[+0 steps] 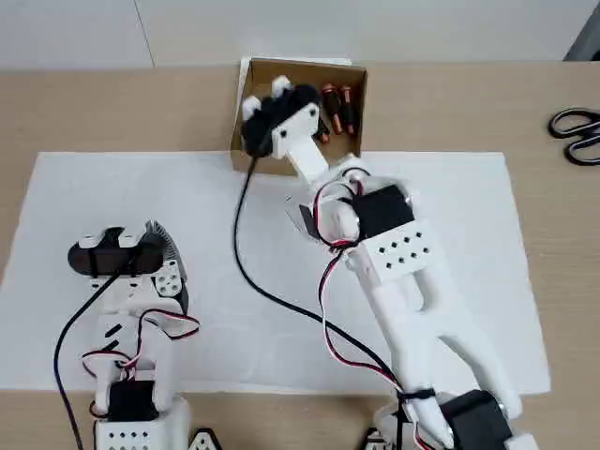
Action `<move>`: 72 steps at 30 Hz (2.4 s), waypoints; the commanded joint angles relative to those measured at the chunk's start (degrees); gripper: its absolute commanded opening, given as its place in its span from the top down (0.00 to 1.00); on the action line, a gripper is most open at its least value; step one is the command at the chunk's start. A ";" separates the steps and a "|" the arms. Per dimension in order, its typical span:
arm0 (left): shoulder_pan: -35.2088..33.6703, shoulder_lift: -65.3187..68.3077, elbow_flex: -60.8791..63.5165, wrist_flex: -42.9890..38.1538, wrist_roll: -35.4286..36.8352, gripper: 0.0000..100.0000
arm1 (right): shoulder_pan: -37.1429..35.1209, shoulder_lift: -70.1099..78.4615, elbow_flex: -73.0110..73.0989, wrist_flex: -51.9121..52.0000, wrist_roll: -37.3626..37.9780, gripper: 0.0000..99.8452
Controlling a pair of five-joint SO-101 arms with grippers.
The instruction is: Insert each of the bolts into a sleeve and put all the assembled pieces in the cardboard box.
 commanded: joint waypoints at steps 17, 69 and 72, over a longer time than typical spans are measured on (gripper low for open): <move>11.69 -0.35 -0.31 -1.32 -0.26 0.99 | 14.73 -1.98 34.90 -46.20 -1.23 0.97; 11.69 -0.44 -0.31 17.49 0.09 0.99 | 23.08 -84.62 82.11 -13.93 -16.26 1.00; 11.69 -0.44 -0.31 17.49 0.09 0.99 | 22.99 -84.35 82.11 -14.29 -16.26 1.00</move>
